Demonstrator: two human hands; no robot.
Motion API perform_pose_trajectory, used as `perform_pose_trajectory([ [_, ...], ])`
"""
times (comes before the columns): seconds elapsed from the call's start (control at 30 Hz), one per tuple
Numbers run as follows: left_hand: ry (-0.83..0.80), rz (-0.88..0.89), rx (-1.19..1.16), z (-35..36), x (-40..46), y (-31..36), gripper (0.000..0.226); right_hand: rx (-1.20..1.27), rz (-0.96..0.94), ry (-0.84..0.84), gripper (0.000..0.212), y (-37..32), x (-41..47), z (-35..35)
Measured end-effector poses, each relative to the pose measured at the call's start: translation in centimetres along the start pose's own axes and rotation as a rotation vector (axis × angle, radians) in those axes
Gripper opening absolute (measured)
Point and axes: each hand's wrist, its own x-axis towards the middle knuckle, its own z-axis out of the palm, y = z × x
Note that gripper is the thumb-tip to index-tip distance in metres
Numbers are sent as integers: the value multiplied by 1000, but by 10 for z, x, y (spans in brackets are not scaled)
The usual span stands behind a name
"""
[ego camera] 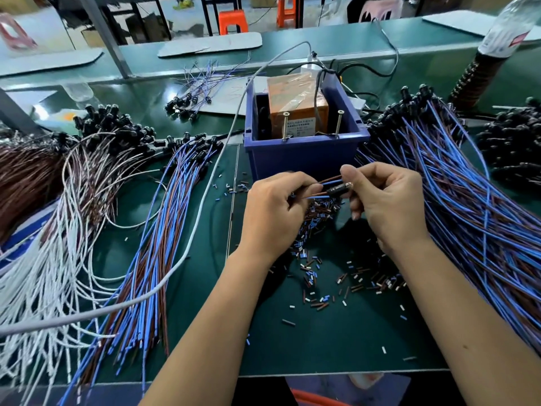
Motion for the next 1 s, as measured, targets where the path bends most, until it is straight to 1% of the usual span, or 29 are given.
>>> perform_pose_trajectory([
  [0.1,22,-50,-12,-1,0,-2,11,36,49,28,29,-1,1,-4],
  [0.23,37,-97,-35,-2,1,-3,14,89,66,-46,33,-2,0,-1],
  [0.33,20,-105,-36,-1,1,-1,13,74,29,-97,18,-2,-2,2],
  [0.47,11,-98,-45,0,0,-2,13,73,18,-97,20,-2,-1,0],
  [0.77,6,-120,-59,-2,-1,-2,12,120,3,-143,10,-3,-2,0],
  [0.83,9,-111,-57,-3,-1,-2,12,67,-43,-157,7,-2,-2,0],
  [0.9,14,-99,-69,-3,-1,-1,11,23,-90,-153,11,-2,-3,0],
  [1.0,38,-74,-66,-1,-1,2,12,77,-100,-111,17,-3,-1,0],
])
